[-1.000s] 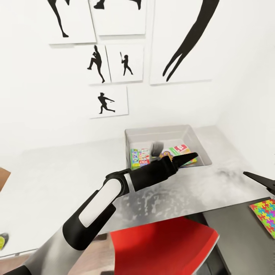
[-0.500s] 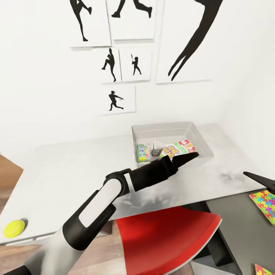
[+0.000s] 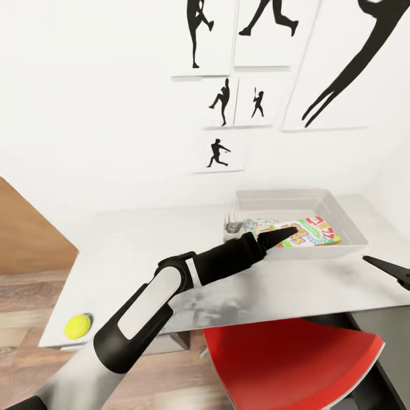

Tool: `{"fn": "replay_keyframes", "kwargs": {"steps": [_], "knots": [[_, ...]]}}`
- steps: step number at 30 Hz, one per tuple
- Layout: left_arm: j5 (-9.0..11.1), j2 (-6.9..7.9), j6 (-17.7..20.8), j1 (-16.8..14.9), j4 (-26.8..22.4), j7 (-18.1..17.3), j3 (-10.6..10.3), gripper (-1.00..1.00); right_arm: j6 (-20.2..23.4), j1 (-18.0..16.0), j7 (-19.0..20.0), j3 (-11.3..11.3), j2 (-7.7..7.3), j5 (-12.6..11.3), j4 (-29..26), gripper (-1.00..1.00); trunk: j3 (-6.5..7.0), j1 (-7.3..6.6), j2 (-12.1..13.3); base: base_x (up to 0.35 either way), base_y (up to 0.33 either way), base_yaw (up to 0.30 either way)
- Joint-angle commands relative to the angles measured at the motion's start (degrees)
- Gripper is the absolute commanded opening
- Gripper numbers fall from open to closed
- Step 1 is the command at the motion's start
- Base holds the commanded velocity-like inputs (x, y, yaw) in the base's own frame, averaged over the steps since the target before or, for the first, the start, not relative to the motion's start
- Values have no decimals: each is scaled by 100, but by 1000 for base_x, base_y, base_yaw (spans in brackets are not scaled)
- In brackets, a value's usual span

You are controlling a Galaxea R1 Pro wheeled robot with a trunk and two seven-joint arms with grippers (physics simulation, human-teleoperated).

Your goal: Put all the toys in the child's room - the three board games (two on the bed and one on the table), the two jigsaw puzzles on the table, and the tennis ball on the table - inside the toy box on the table in the child's room.

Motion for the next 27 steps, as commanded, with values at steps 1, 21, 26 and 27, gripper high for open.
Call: {"fn": "replay_keyframes", "kwargs": {"steps": [1,21,26,27], "knots": [[52,-1,16,-5,-1,23,0,100,27,-2,17,-5,-2,4,-3,100,-4,3,-10,-2,293,239],[52,-3,15,-5,-1,18,-30,100,27,-3,4,-29,-42,22,-3,100,71,3,-10,0,182,263],[52,-4,13,-5,-1,21,-32,100,27,-2,5,-31,-51,23,-3,100,85,3,-10,0,27,235],[52,-4,13,-5,-1,21,-32,100,27,-2,5,-31,-51,23,-3,100,86,3,-10,0,16,171]]}}
